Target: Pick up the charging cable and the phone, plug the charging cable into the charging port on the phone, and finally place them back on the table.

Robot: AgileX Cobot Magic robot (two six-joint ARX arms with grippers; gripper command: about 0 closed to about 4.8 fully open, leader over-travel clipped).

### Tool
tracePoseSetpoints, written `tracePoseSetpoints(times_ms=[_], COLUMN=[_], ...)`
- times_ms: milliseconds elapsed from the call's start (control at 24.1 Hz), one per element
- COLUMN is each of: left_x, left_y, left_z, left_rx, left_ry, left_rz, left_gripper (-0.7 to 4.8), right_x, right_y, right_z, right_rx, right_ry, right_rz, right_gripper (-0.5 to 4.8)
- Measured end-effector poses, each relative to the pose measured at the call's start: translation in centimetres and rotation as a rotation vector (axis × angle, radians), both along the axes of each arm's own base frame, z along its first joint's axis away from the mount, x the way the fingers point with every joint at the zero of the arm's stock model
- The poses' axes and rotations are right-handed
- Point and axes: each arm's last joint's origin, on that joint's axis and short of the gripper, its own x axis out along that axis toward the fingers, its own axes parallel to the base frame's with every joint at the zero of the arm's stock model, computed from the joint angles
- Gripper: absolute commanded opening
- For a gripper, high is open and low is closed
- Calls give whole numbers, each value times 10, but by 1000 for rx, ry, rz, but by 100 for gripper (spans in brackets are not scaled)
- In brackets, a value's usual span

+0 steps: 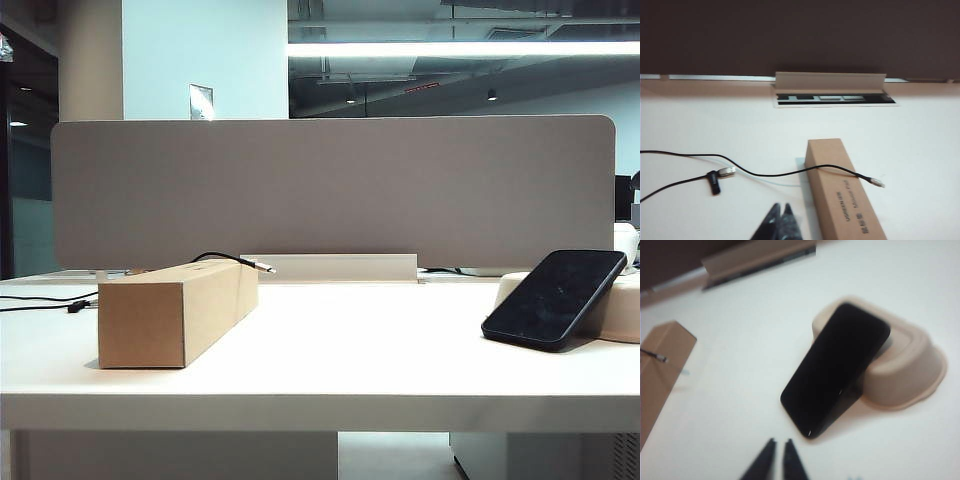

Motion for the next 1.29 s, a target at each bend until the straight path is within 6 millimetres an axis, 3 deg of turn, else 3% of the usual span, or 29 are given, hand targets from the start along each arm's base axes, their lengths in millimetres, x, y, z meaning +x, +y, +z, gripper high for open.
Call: tracePoseSetpoints(times_ms=[41, 83, 249, 415, 539, 996, 1120, 1286], left_x=[1, 1, 2, 2, 1, 1, 1, 1], left_y=[0, 0, 0, -1, -1, -1, -1, -1], left_z=[2, 2, 6, 4, 3, 0, 0, 0], left_rx=[-1, -2, -2, -4, -8, -8, -8, -8], left_ry=[2, 5, 18, 36, 46, 81, 82, 82], left_rz=[-8, -10, -12, -27, -47, -46, -46, -46], left_gripper=[-6, -6, -6, -6, -6, -6, -6, -6], right_x=[9, 19, 39, 58, 67, 92, 104, 122], right_y=[1, 1, 3, 6, 6, 4, 2, 3], right_z=[-5, -10, -25, -43, -56, -80, -93, -95], right_rx=[26, 51, 102, 193, 222, 250, 255, 257], right_ry=[60, 123, 215, 288, 337, 350, 393, 371], right_rz=[4, -4, 13, 44, 49, 38, 20, 25], right_gripper=[221, 246, 268, 383, 425, 433, 432, 432])
